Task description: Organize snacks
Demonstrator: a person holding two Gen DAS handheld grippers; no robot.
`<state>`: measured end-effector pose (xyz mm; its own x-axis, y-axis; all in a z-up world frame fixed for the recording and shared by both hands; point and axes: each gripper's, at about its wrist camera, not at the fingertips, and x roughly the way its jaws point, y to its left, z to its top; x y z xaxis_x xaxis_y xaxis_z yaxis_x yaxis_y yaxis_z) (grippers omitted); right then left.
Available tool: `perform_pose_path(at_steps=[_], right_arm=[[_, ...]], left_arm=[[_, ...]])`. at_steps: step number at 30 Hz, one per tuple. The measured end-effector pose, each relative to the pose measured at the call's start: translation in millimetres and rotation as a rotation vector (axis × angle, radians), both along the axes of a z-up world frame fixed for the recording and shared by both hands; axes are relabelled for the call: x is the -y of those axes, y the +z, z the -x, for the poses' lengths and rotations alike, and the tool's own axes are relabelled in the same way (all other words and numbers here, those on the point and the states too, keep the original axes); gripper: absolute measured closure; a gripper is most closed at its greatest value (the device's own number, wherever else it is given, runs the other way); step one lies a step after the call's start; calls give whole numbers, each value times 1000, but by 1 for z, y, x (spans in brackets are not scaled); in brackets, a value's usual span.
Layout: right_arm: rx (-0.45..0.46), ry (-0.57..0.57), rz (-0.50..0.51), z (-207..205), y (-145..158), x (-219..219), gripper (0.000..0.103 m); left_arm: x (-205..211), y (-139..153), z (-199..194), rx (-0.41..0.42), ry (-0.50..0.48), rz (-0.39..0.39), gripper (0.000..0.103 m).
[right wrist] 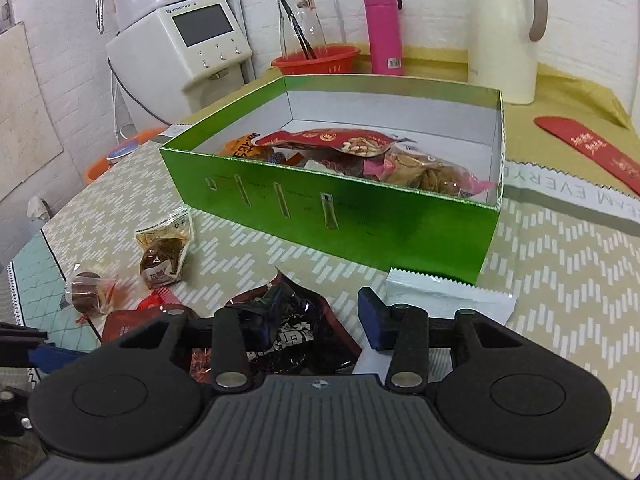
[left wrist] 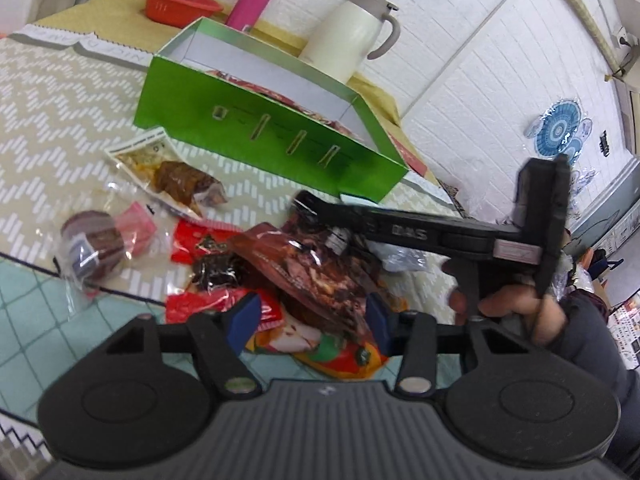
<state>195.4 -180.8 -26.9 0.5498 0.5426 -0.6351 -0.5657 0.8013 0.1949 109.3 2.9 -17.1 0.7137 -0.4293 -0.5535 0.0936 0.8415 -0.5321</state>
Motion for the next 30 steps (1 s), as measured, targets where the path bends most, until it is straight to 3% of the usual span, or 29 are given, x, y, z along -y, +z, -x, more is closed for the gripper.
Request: perform_pose_path(at_steps=[1, 5, 10, 12, 20, 22, 23, 30], right_arm=[[-39, 2, -28, 1, 1, 5, 48], [-83, 4, -53, 23, 7, 19, 51], [-134, -6, -144, 41, 8, 40, 51], [-142, -24, -142, 40, 3, 42, 47], [-195, -61, -203, 40, -7, 54, 46], [-189, -70, -178, 43, -6, 51, 78], [-179, -84, -166, 45, -6, 50, 85], [-88, -119, -153, 59, 17, 50, 88]], left_arm=[[0, 0, -2, 1, 4, -12, 78], [-7, -1, -9, 5, 1, -5, 84], [-15, -4, -12, 0, 6, 4, 84], [-13, -3, -10, 5, -4, -4, 84], [-7, -7, -11, -1, -13, -18, 82], [-4, -9, -12, 9, -22, -30, 83], [-3, -9, -13, 6, -26, -22, 86], [-8, 10, -4, 29, -29, 17, 92]])
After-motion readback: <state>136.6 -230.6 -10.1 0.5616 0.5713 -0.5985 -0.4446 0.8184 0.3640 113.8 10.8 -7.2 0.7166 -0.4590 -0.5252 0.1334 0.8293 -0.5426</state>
